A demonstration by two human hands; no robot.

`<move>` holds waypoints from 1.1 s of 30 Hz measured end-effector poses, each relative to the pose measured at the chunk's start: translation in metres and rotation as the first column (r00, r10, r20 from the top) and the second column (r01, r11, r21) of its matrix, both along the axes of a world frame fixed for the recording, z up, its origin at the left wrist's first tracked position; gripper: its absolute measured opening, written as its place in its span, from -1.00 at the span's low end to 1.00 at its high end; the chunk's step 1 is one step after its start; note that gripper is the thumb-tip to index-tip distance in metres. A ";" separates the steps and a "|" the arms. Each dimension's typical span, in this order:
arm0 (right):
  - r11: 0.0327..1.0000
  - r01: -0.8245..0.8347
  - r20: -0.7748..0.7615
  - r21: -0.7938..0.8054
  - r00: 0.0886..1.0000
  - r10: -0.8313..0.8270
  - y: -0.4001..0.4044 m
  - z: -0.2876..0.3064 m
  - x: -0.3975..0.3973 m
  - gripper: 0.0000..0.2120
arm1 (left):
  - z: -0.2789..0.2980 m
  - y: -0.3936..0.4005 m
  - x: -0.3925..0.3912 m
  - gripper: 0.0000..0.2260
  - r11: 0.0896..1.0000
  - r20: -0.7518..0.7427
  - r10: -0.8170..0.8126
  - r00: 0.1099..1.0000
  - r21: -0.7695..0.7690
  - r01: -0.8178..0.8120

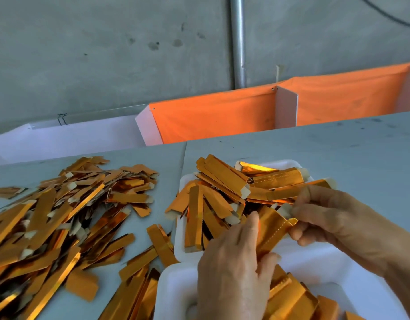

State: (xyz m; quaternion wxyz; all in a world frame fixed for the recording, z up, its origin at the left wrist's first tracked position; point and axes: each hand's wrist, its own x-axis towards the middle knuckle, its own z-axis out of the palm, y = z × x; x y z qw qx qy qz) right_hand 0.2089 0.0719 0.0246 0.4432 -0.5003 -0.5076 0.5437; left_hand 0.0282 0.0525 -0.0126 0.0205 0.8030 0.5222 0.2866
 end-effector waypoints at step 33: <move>0.987 -0.149 -0.181 0.066 0.970 0.159 0.000 -0.001 0.001 -0.53 | 0.010 0.000 -0.007 -0.59 0.942 0.556 -0.082 0.827 -0.228 0.246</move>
